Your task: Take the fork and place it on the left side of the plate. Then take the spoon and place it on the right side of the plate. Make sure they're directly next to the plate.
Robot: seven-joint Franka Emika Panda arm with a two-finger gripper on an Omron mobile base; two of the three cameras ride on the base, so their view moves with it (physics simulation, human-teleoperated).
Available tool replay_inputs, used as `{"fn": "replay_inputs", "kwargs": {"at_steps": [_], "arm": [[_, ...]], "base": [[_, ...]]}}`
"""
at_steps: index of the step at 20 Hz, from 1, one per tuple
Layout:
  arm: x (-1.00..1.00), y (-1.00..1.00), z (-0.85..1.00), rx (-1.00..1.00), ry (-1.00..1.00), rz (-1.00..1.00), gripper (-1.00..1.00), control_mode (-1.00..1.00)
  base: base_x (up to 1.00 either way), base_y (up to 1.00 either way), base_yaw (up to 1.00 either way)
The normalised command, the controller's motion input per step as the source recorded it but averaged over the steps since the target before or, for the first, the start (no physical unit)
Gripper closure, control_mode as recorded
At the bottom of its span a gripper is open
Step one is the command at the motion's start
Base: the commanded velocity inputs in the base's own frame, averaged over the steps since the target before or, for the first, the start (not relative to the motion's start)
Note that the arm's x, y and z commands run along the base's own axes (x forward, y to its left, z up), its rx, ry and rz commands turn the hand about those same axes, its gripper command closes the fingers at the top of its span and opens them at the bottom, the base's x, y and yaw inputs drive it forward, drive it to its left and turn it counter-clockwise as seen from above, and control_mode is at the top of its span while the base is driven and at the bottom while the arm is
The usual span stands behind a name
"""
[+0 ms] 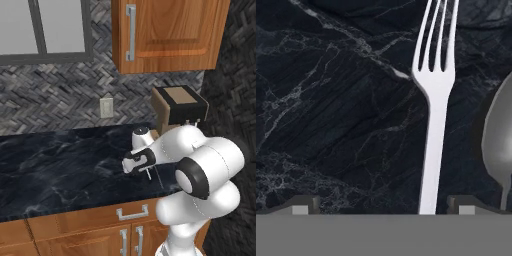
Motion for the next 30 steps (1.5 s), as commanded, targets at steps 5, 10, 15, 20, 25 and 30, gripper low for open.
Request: {"fn": "replay_inputs", "kwargs": {"at_steps": [5, 10, 15, 20, 25, 30], "arm": [[0.10, -0.01, -0.19, 0.00, -0.03, 0.00, -1.00, -1.00], [0.27, 0.00, -0.19, 0.00, -0.04, 0.00, -1.00, -1.00], [0.24, 0.00, -0.37, 0.01, -0.04, 0.00, -1.00, -1.00], [0.19, 0.00, -0.65, 0.03, -0.02, 0.02, 1.00, -1.00], [0.02, 0.00, -0.64, 0.10, -0.01, 0.01, 1.00, -1.00], [-0.17, 0.00, -0.37, 0.17, -0.09, 0.00, 1.00, -1.00]], "base": [[0.00, 0.00, 0.00], [0.00, 0.00, 0.00], [0.00, 0.00, 0.00], [0.00, 0.00, 0.00], [0.00, 0.00, 0.00], [0.00, 0.00, 0.00]]}}
